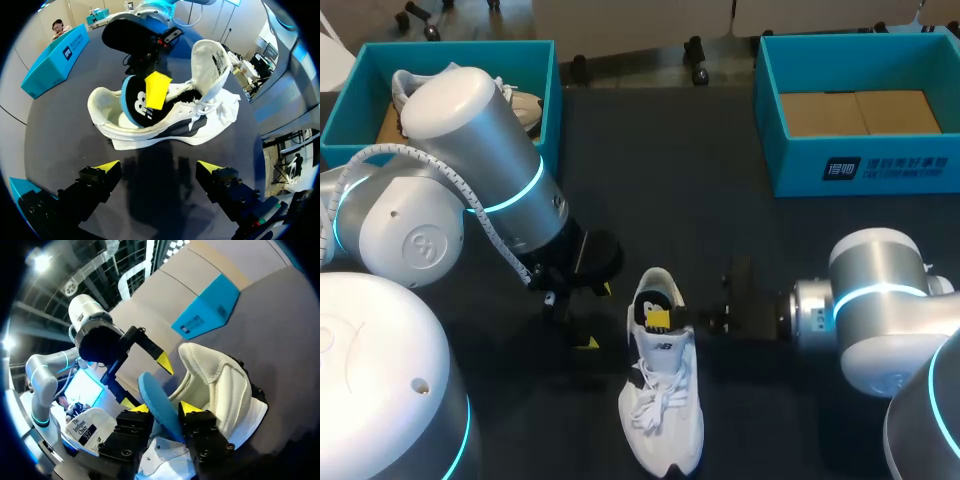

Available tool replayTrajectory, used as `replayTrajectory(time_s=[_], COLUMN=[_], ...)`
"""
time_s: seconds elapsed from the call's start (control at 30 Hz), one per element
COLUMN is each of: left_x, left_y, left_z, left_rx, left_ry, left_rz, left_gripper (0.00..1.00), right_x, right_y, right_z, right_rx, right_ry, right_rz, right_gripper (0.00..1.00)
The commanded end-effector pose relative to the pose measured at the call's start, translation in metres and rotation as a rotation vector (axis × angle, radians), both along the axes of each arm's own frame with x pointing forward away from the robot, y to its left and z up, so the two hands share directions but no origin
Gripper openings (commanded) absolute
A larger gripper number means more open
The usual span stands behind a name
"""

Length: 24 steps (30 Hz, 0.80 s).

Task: Take the shoe out of the shoebox, open the shoe tongue, remove and reinsert the insole, then place the shoe into the shoebox

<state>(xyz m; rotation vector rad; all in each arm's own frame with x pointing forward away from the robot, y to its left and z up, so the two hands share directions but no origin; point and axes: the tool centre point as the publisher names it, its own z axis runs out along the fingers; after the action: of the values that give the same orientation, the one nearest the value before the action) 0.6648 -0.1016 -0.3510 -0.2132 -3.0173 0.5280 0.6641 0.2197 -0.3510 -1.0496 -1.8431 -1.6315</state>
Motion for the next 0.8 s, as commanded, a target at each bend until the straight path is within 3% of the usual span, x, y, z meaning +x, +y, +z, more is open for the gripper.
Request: replayTrajectory(time_s=[0.03, 0.27, 0.33, 0.4, 0.57, 0.8], left_x=[0.0, 0.0, 0.0, 0.0, 0.0, 0.0], left_y=[0.0, 0.0, 0.0, 0.0, 0.0, 0.0], left_z=[-0.001, -0.001, -0.001, -0.001, -0.001, -0.001], left_rx=[0.0, 0.0, 0.0, 0.0, 0.0, 0.0], left_ry=[-0.001, -0.001, -0.001, -0.001, -0.001, -0.001], left_rz=[0.001, 0.001, 0.001, 0.001, 0.001, 0.001], left_gripper=[1.0, 1.0, 1.0, 1.0, 1.0, 1.0], right_x=[0.004, 0.018, 0.022, 0.025, 0.026, 0.012], right_y=[-0.001, -0.004, -0.005, -0.005, -0.007, -0.009], right_z=[0.015, 0.02, 0.018, 0.015, 0.005, -0.008], right_rx=[-0.046, -0.064, -0.062, -0.056, -0.056, -0.053], right_ry=[-0.017, -0.027, -0.027, -0.021, 0.02, 0.078], right_rz=[-0.016, -0.006, -0.003, 0.003, -0.009, -0.033], right_gripper=[0.37, 0.32, 0.21, 0.0, 0.0, 0.0])
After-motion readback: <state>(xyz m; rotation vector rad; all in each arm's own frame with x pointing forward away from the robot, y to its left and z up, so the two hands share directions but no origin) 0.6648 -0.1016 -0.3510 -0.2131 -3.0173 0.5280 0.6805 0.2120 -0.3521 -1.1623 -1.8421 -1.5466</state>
